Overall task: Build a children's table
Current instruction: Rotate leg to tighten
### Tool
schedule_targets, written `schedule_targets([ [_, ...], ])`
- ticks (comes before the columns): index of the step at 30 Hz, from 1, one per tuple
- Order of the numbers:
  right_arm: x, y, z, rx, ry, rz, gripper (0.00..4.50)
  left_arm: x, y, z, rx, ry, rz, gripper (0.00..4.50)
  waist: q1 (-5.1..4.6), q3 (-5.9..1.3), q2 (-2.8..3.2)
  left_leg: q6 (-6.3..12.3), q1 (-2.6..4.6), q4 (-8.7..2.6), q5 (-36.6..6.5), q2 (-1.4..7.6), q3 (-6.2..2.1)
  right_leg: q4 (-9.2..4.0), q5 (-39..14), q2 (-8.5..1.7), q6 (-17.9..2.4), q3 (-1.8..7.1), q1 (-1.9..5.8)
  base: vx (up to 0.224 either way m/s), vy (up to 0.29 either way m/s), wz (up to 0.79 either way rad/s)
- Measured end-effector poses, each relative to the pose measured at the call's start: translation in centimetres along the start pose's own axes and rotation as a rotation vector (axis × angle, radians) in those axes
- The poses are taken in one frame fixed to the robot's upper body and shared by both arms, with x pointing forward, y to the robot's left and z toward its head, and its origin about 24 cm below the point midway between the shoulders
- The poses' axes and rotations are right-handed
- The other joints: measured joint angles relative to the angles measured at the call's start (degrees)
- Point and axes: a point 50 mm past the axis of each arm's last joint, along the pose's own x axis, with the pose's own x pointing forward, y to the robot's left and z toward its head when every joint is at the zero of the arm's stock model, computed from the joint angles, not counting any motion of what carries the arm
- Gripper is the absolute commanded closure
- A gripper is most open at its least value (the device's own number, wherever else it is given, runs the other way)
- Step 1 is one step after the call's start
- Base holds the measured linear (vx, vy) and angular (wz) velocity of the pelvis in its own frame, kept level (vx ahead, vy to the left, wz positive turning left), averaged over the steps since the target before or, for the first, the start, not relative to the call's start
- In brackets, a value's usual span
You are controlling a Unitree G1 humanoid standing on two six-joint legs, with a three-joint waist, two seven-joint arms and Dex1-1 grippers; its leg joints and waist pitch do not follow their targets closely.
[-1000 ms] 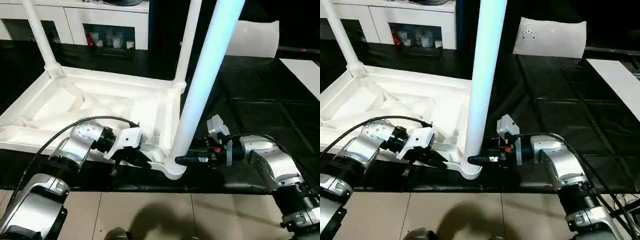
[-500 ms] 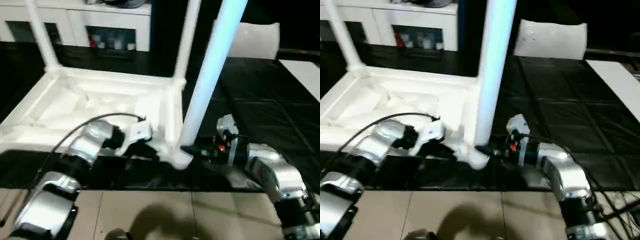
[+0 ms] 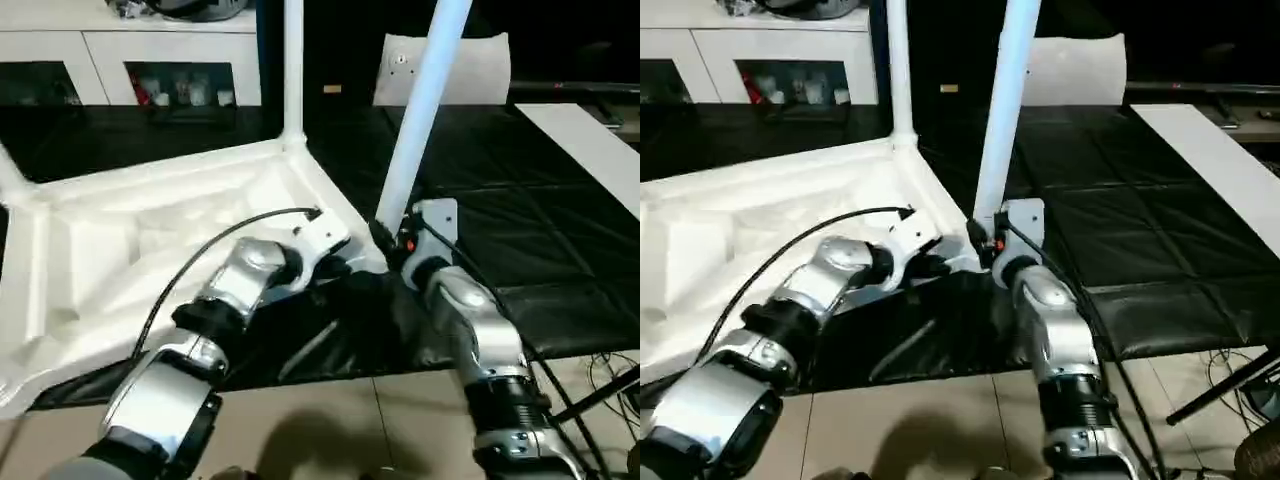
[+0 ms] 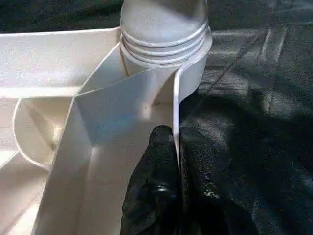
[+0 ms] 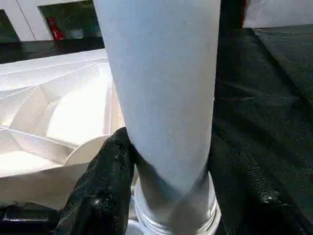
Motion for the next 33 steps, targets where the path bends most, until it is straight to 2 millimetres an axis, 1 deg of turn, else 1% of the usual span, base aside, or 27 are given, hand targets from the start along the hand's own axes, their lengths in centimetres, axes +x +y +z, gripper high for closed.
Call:
schedule_targets([
  [1,-0.1,0.0,0.0,-0.001,-0.004,0.007,1.87,0.0,0.0,0.0,0.004,-0.001,-0.001,4.5,0.05,-0.01,0.02,0.05,0.0,-0.01,0.0,0.0,-0.01,0.01,0.0,0.0,0.0,-0.01,0.0,0.0,0.0,0.0],
  [2,-0.4,-0.3,-0.1,-0.006,-0.011,0.023,1.67,0.0,-0.1,0.1,0.014,-0.005,-0.01,4.5,0.18,-0.03,0.05,0.12,-0.01,-0.02,-0.1,0.0,-0.02,0.01,0.1,0.01,0.0,-0.02,0.0,0.0,0.0,0.0],
  [3,-0.8,-0.6,-0.2,-0.012,-0.016,0.044,1.67,0.0,-0.1,0.1,0.024,-0.008,-0.021,4.5,0.36,-0.04,0.07,0.17,-0.01,-0.04,-0.1,0.0,-0.02,0.01,0.1,0.01,-0.1,-0.02,0.0,0.0,0.0,0.0],
  [4,-1.0,-0.8,-0.2,-0.017,-0.018,0.067,1.53,-0.1,-0.1,0.1,0.032,-0.011,-0.032,4.5,0.7,-0.06,0.12,0.22,-0.01,-0.05,-0.1,0.0,-0.02,0.02,0.2,0.01,-0.2,-0.02,0.0,0.0,0.0,0.0],
  [5,-1.6,-1.2,-0.2,-0.034,-0.018,0.116,1.4,-0.3,-0.2,-0.1,0.044,-0.015,-0.053,4.5,0.88,-0.11,0.21,0.28,0.0,-0.12,-0.2,0.0,-0.02,0.02,0.2,0.01,-0.2,-0.03,0.0,0.0,0.0,0.0],
  [6,-2.0,-1.4,-0.3,-0.051,-0.016,0.163,1.4,-0.6,-0.1,-0.2,0.059,-0.02,-0.07,4.5,1.01,-0.13,0.29,0.3,0.02,-0.2,-0.2,0.0,-0.02,0.02,0.1,0.01,-0.1,-0.05,-0.01,0.0,0.0,0.0],
  [8,-2.8,-1.8,-0.3,-0.09,-0.004,0.281,1.07,-1.7,0.1,-0.9,0.098,-0.027,-0.112,4.5,1.03,-0.15,0.46,0.3,0.02,-0.33,-0.2,0.07,-0.04,0.05,0.1,0.07,0.0,-0.12,-0.06,0.0,0.0,0.0],
  [10,-3.0,-1.8,-0.3,-0.101,-0.002,0.344,0.94,-2.3,0.4,-1.2,0.12,-0.03,-0.135,4.5,1.06,-0.14,0.5,0.29,0.02,-0.35,-0.2,0.23,-0.07,0.09,0.0,0.18,0.1,-0.21,-0.08,0.0,0.0,0.0],
  [13,-3.8,-2.4,0.0,-0.18,0.028,0.463,0.62,-3.6,0.6,-1.9,0.172,-0.029,-0.198,4.5,1.05,-0.12,0.51,0.28,-0.01,-0.34,-0.2,0.32,-0.07,0.05,0.0,0.24,0.1,-0.24,-0.1,0.0,0.0,0.0],
  [16,-4.4,-2.5,0.2,-0.207,0.046,0.586,0.4,-4.3,0.3,-2.3,0.199,-0.034,-0.283,4.5,1.08,-0.12,0.51,0.29,-0.02,-0.33,-0.2,0.31,-0.06,0.04,0.0,0.22,0.1,-0.23,-0.09,0.0,0.0,0.0],
  [18,-4.8,-2.4,0.3,-0.231,0.072,0.684,0.21,-4.8,-0.1,-2.6,0.205,-0.037,-0.355,4.5,1.34,-0.07,0.42,0.29,-0.05,-0.29,-0.2,0.31,-0.05,0.04,0.0,0.21,0.1,-0.23,-0.08,0.0,0.0,0.0],
  [21,-5.4,-2.3,0.5,-0.276,0.1,0.803,0.21,-5.7,-0.2,-3.1,0.213,-0.031,-0.436,4.5,1.63,-0.05,0.38,0.29,-0.05,-0.26,-0.2,0.31,-0.05,0.06,0.0,0.2,0.1,-0.24,-0.07,0.0,0.0,0.0],
  [24,-5.9,-2.0,0.5,-0.276,0.131,0.917,0.21,-6.5,-0.2,-3.5,0.228,-0.02,-0.51,4.5,2.03,0.08,0.15,0.28,-0.05,-0.22,-0.2,0.33,-0.05,0.08,0.0,0.2,0.1,-0.24,-0.07,0.0,0.0,0.0],
  [25,-5.9,-1.9,0.5,-0.277,0.139,0.944,0.47,-6.7,-0.2,-3.6,0.233,-0.019,-0.529,4.5,2.15,0.1,0.12,0.28,-0.05,-0.21,-0.2,0.33,-0.03,0.07,0.0,0.19,0.1,-0.24,-0.07,0.0,0.0,0.0],
  [28,-6.1,-1.5,0.5,-0.282,0.171,1.024,0.58,-7.1,-0.4,-3.7,0.248,-0.01,-0.585,4.5,2.7,0.17,-0.06,0.28,-0.08,-0.22,-0.2,0.33,0.0,0.06,0.0,0.17,0.1,-0.23,-0.07,0.0,0.0,0.0],
  [30,-6.2,-1.5,0.4,-0.28,0.191,1.056,0.9,-7.4,-0.4,-3.8,0.263,-0.005,-0.612,4.5,3.04,0.22,-0.14,0.29,-0.12,-0.22,-0.2,0.32,0.02,0.05,0.0,0.16,0.1,-0.23,-0.08,0.0,0.0,0.0],
  [31,-6.3,-1.5,0.3,-0.277,0.201,1.065,0.9,-7.5,-0.4,-3.8,0.265,-0.003,-0.621,4.5,3.14,0.27,-0.22,0.29,-0.12,-0.23,-0.2,0.33,0.02,0.05,0.0,0.16,0.1,-0.23,-0.08,0.0,0.0,0.0],
  [33,-6.4,-1.4,0.2,-0.27,0.213,1.099,1.07,-7.8,-0.3,-3.9,0.278,0.009,-0.638,4.5,3.26,0.38,-0.41,0.29,-0.11,-0.23,-0.2,0.34,0.03,0.06,0.0,0.17,0.1,-0.24,-0.09,0.0,0.0,0.0],
])
